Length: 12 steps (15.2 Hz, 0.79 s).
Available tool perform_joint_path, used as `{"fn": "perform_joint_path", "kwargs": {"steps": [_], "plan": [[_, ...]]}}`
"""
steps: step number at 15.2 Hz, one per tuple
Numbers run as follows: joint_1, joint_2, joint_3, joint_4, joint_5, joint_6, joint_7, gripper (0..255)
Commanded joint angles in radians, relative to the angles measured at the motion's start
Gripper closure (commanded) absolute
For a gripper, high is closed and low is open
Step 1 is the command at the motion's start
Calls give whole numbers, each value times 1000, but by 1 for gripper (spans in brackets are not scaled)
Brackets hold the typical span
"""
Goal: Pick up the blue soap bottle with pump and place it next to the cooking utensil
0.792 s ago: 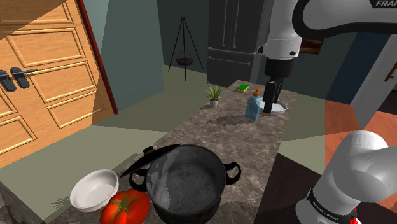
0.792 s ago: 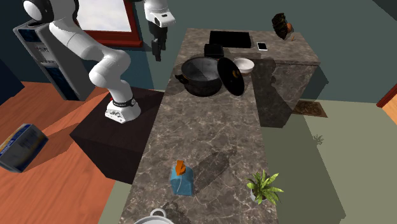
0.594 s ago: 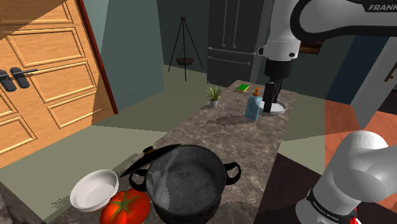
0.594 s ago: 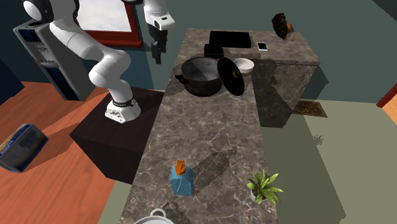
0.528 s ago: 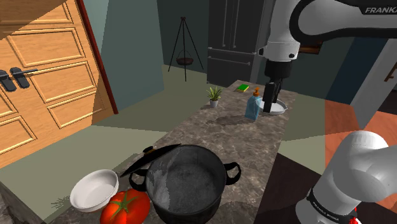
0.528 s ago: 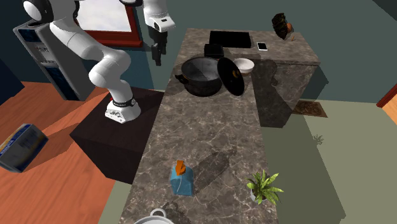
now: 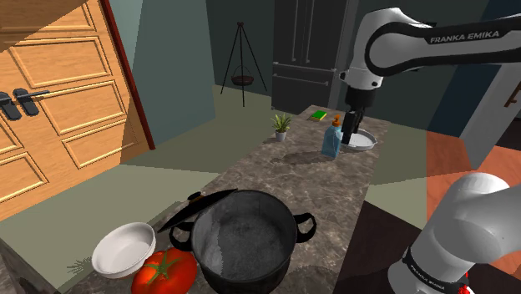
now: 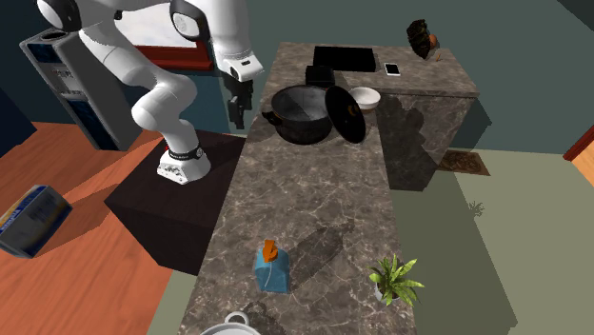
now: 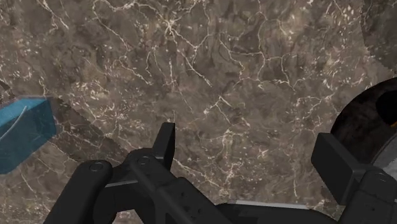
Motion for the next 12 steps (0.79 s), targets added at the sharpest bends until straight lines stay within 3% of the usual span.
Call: {"fn": "perform_joint_path", "kwargs": {"steps": [1, 12], "plan": [[-17, 35, -37, -13, -25, 64, -38, 0], [-66, 315, -233, 57, -69, 357, -237, 0]]}}
